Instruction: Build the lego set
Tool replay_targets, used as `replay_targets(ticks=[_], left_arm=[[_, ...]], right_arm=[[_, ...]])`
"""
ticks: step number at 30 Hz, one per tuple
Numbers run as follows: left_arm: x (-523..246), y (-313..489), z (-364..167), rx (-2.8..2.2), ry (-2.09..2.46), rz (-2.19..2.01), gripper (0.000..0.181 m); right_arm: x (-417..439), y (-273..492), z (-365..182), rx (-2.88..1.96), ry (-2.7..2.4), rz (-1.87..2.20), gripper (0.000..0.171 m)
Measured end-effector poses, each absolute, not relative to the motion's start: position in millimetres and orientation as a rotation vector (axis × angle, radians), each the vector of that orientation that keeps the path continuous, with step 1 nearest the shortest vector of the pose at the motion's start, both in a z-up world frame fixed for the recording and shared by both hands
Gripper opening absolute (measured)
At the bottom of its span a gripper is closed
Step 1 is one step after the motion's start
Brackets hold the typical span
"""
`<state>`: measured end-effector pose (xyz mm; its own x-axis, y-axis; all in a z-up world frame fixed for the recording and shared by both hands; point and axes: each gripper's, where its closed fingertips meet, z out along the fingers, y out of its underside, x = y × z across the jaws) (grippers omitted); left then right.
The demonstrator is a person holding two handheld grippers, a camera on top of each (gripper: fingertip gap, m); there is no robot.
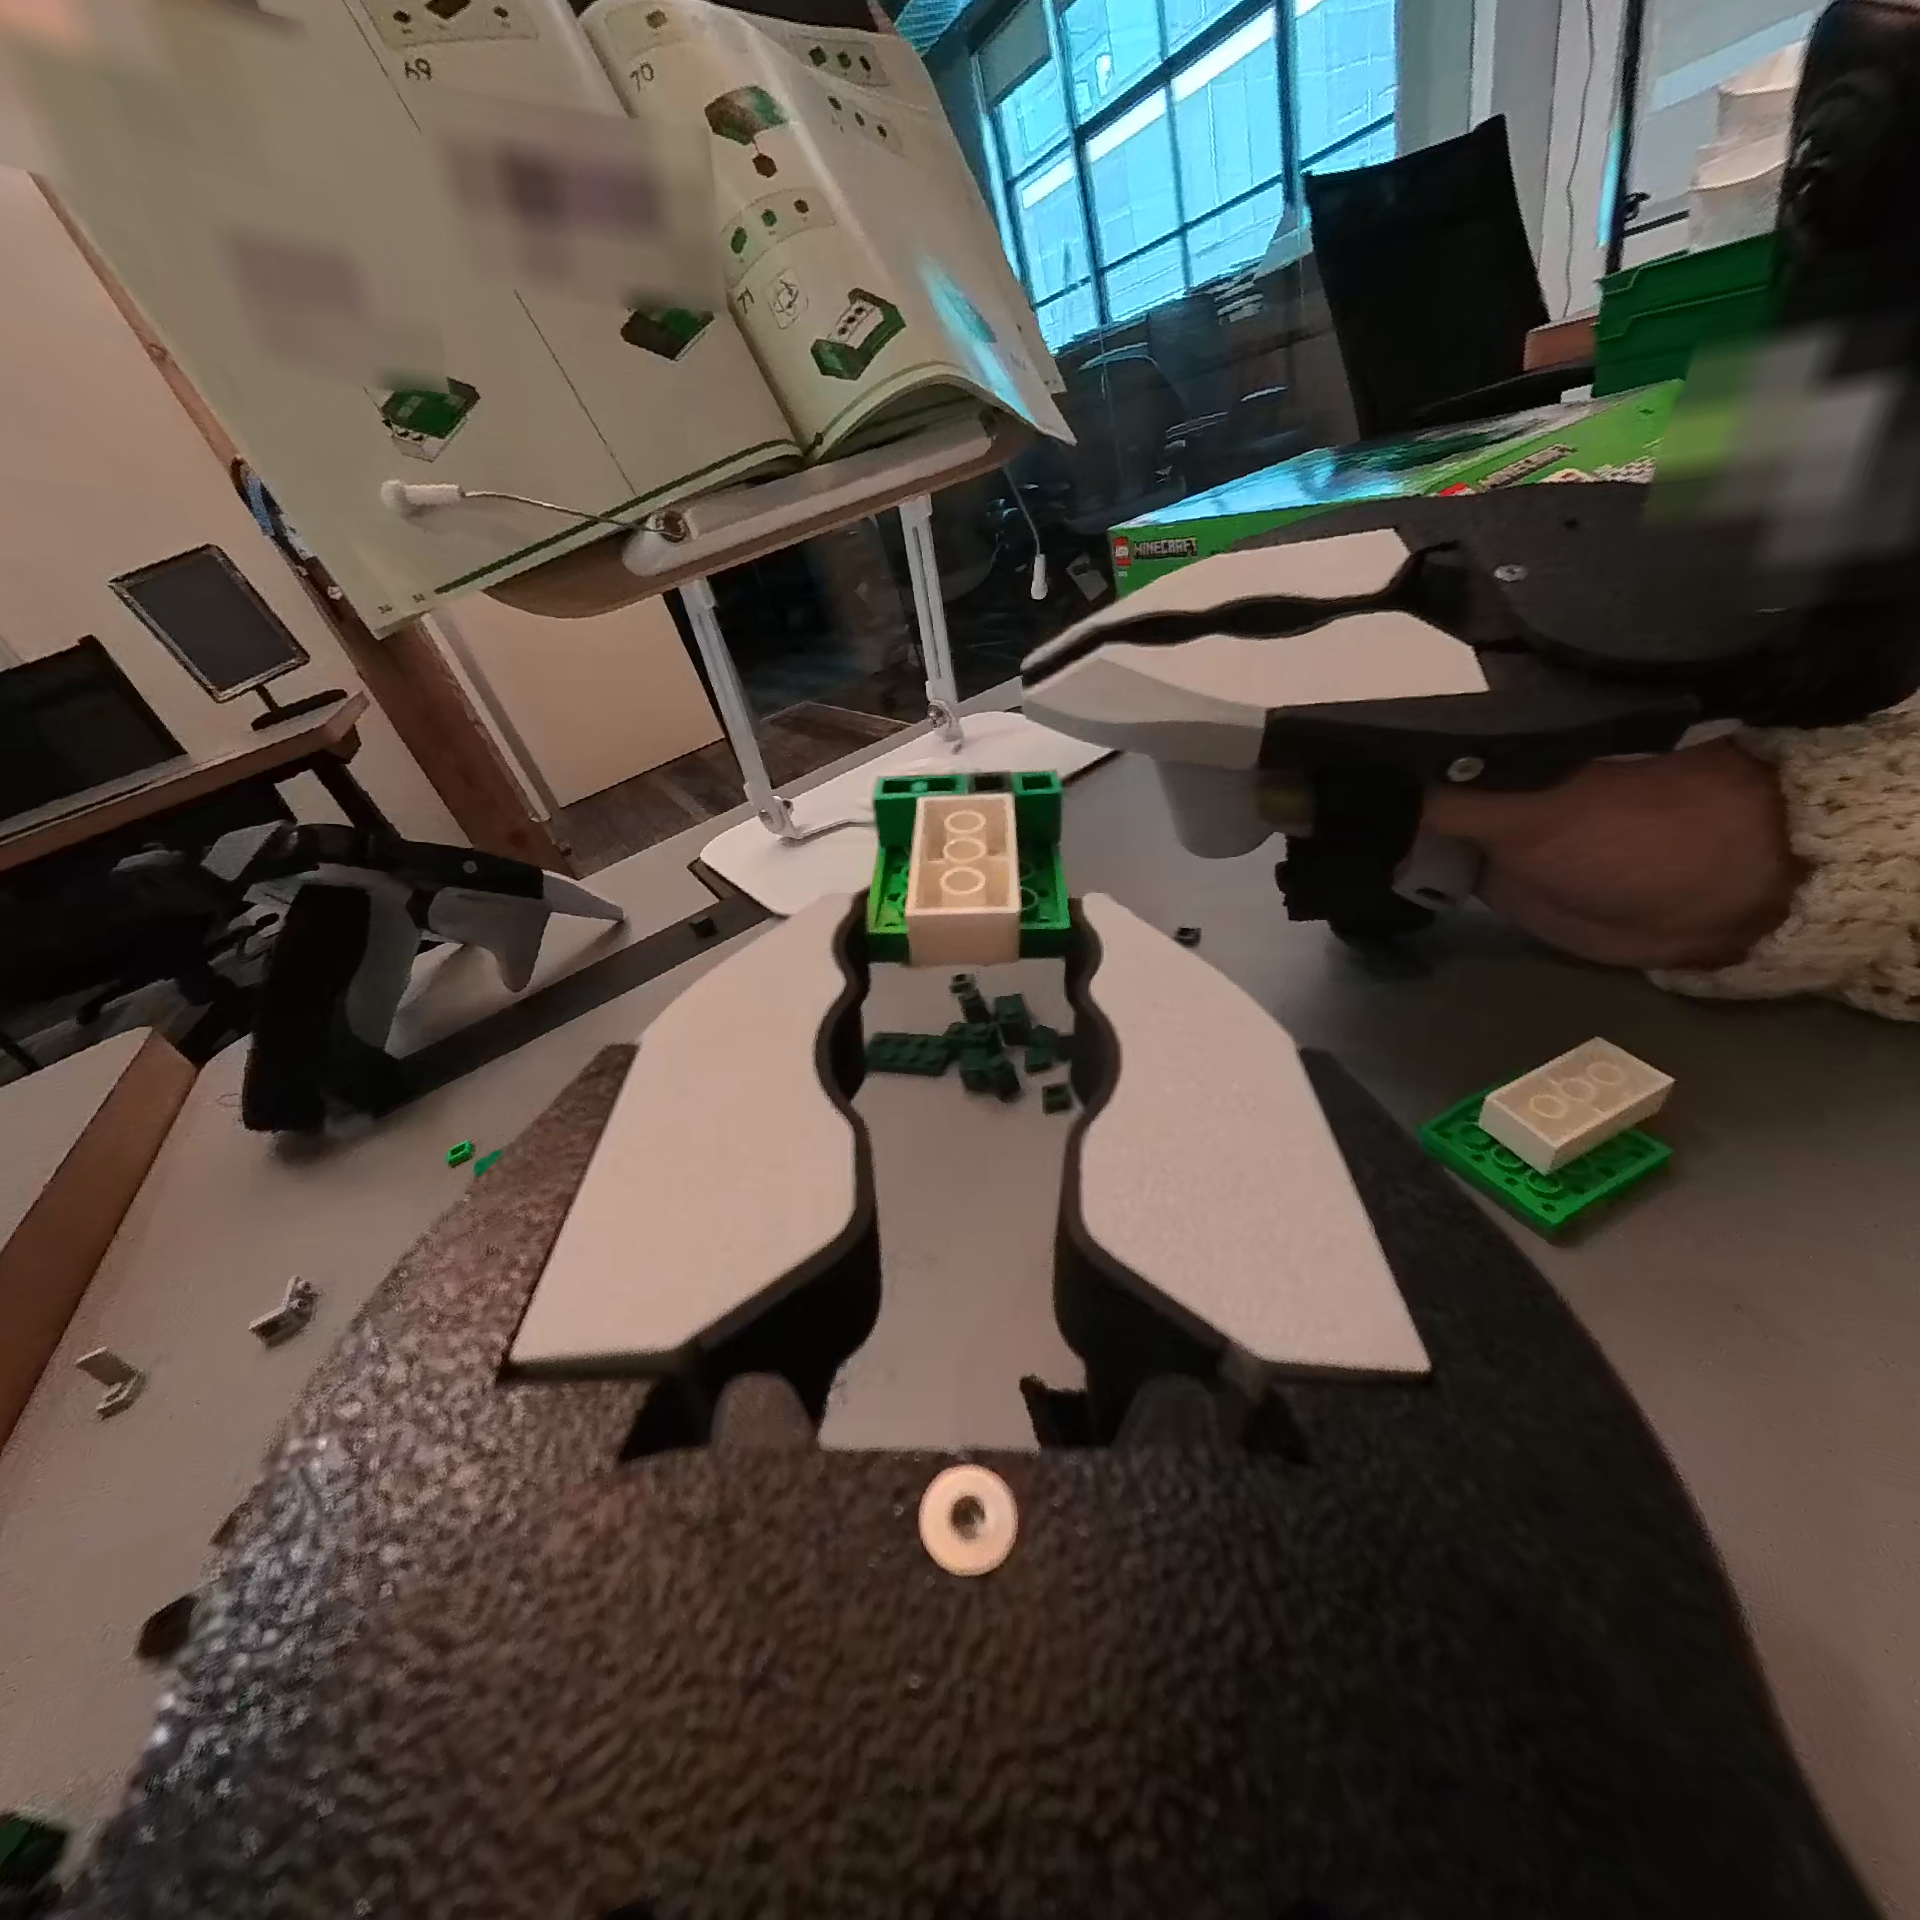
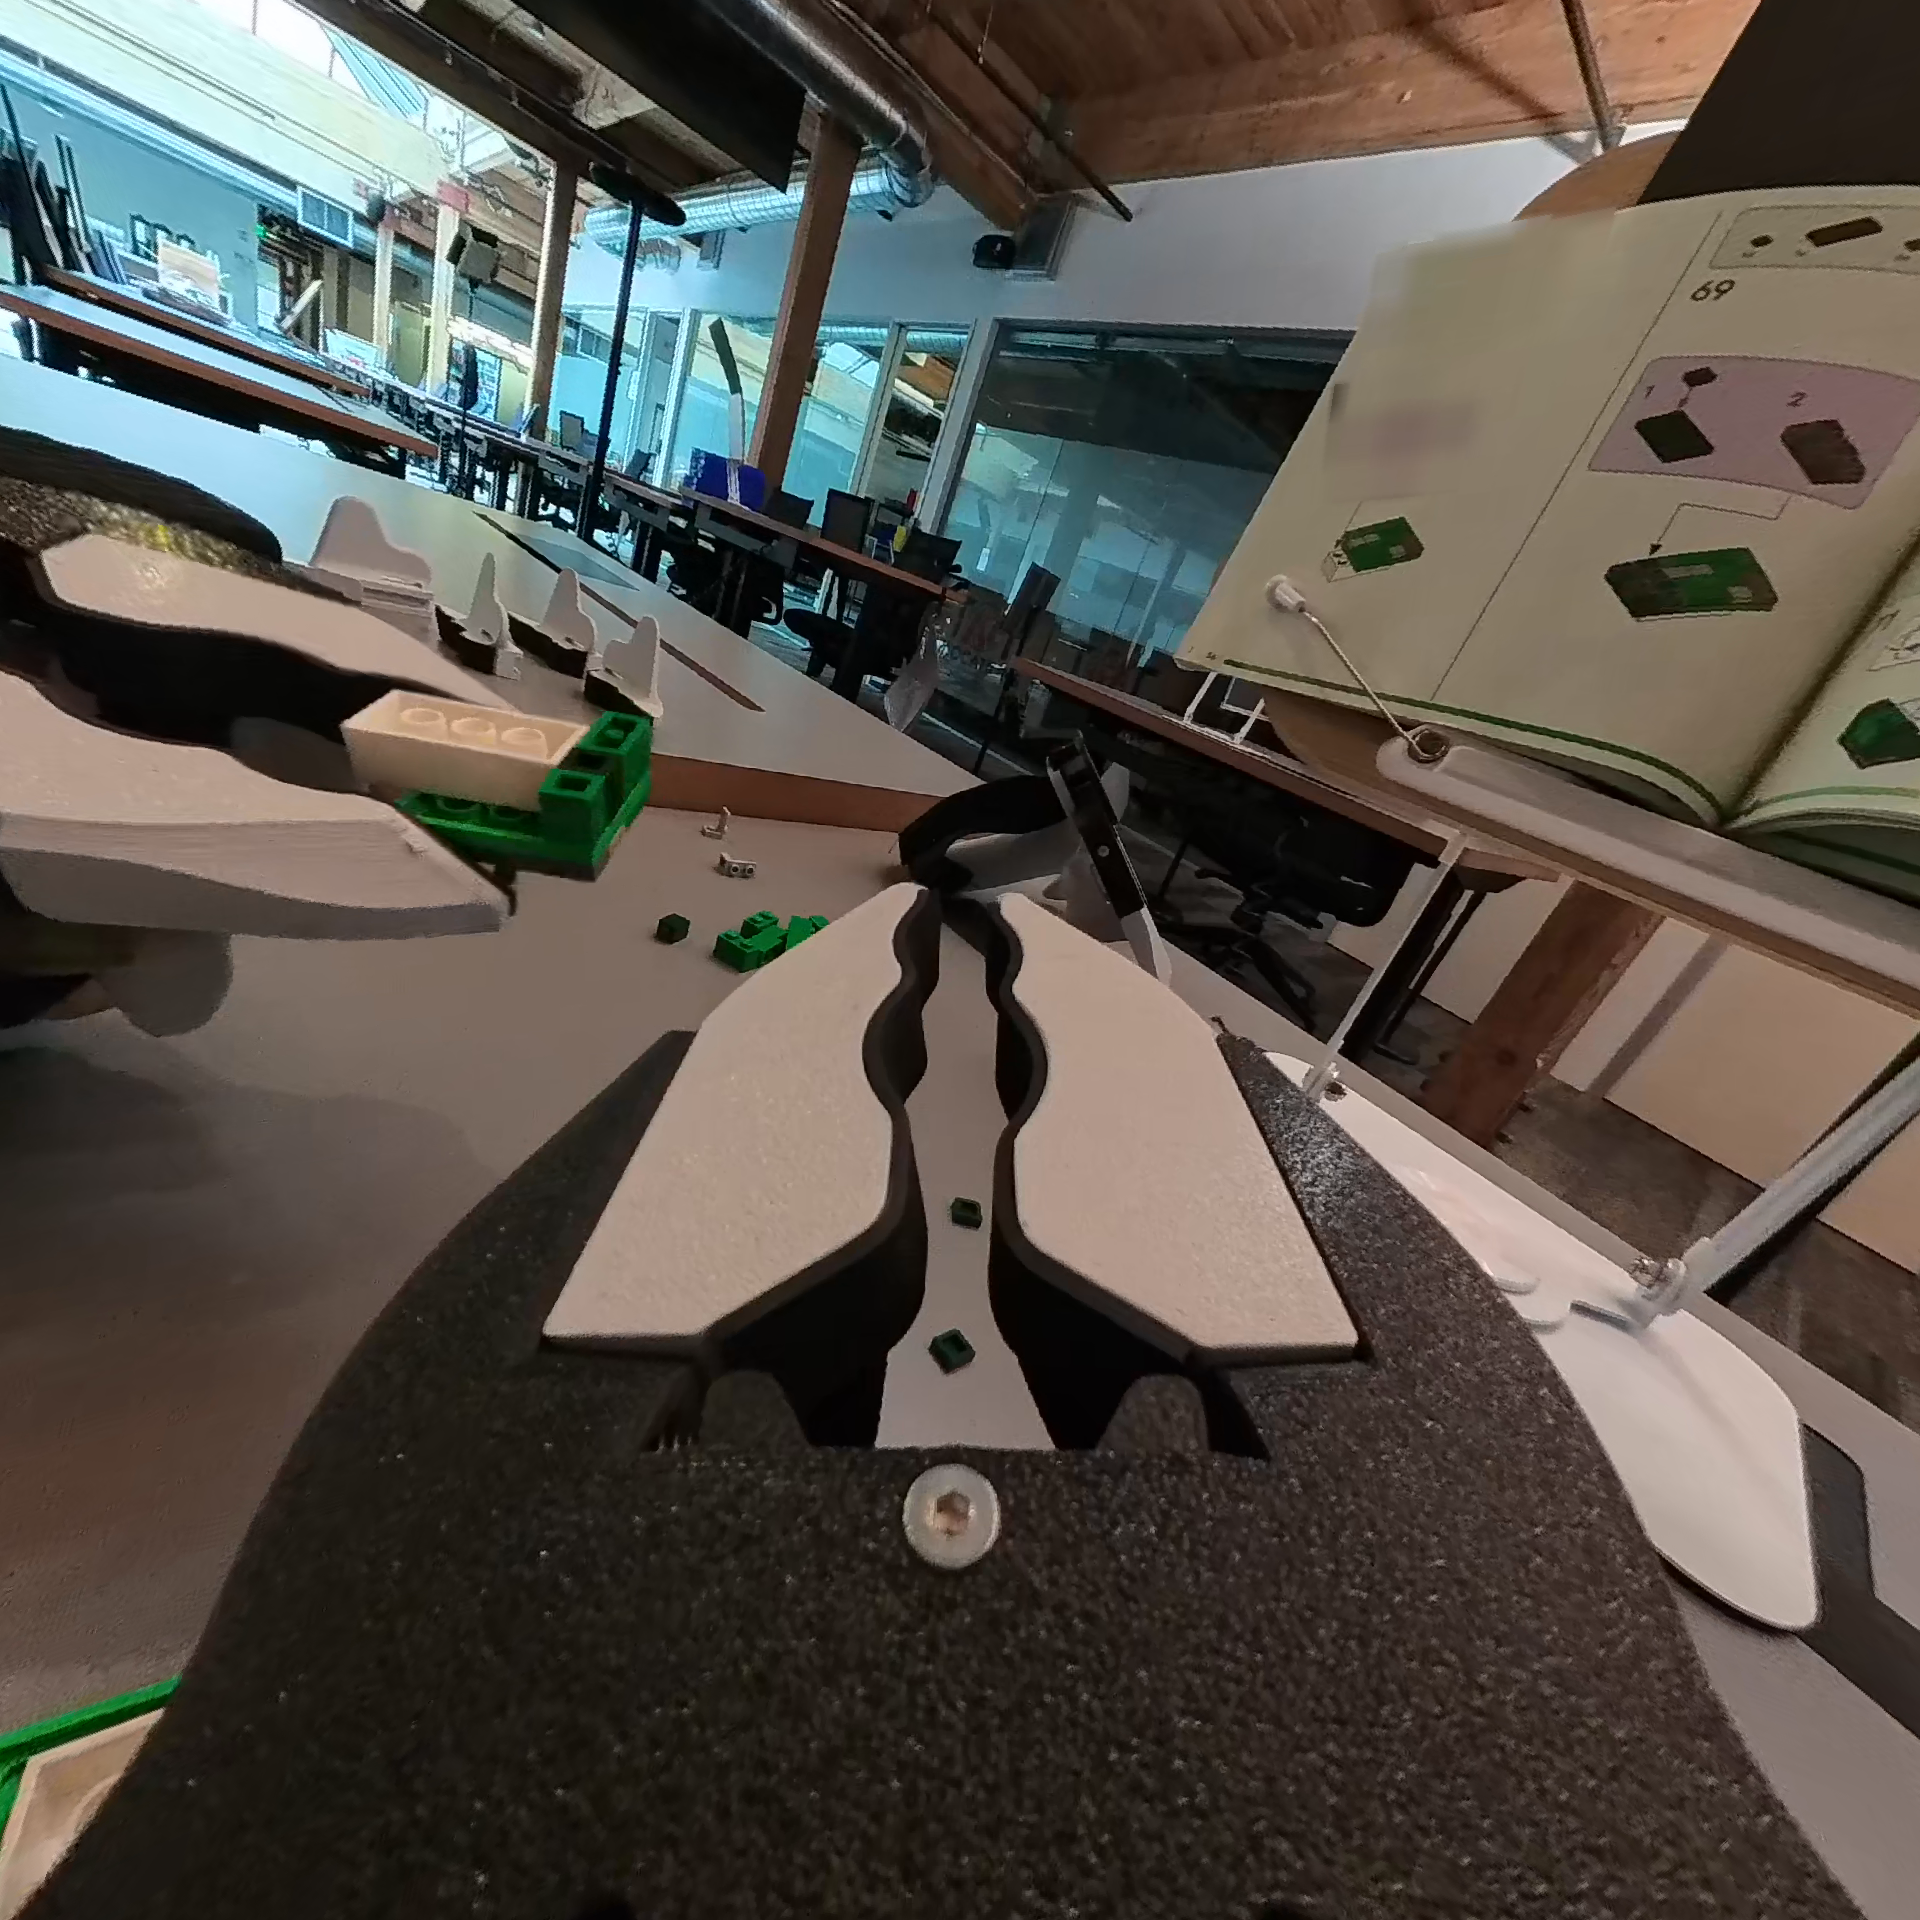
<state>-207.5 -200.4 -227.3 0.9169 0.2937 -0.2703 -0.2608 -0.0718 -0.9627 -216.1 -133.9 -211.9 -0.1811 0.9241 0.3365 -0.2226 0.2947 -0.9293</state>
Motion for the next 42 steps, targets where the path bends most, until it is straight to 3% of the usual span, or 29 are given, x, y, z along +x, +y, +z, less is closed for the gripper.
replay_targets(ticks=[9, 25, 32, 37, 42], left_arm=[[-206.0, -199.6, -229.3, -1.596, -0.034, 0.425, 0.036], [-198.1, -197.6, -245.2, -1.724, 0.003, 0.344, 0.036], [-221.6, -209.2, -242.4, -1.707, -0.114, 0.540, 0.036], [-259.3, -238.3, -233.6, -1.633, -0.346, 0.662, 0.036], [-268.5, -247.9, -230.8, -1.599, -0.395, 0.621, 0.036]], right_arm=[[-216.4, -133.6, -212.8, -0.718, -1.357, 1.191, 0.000], [-216.1, -138.2, -216.0, -0.730, -1.399, 1.204, 0.003], [-229.4, -135.8, -220.8, -0.802, -1.701, 1.183, 0.009], [-245.3, -126.0, -253.2, -1.011, -2.162, 1.194, 0.010], [-254.1, -106.2, -283.2, -0.870, -2.594, 1.012, 0.012]])
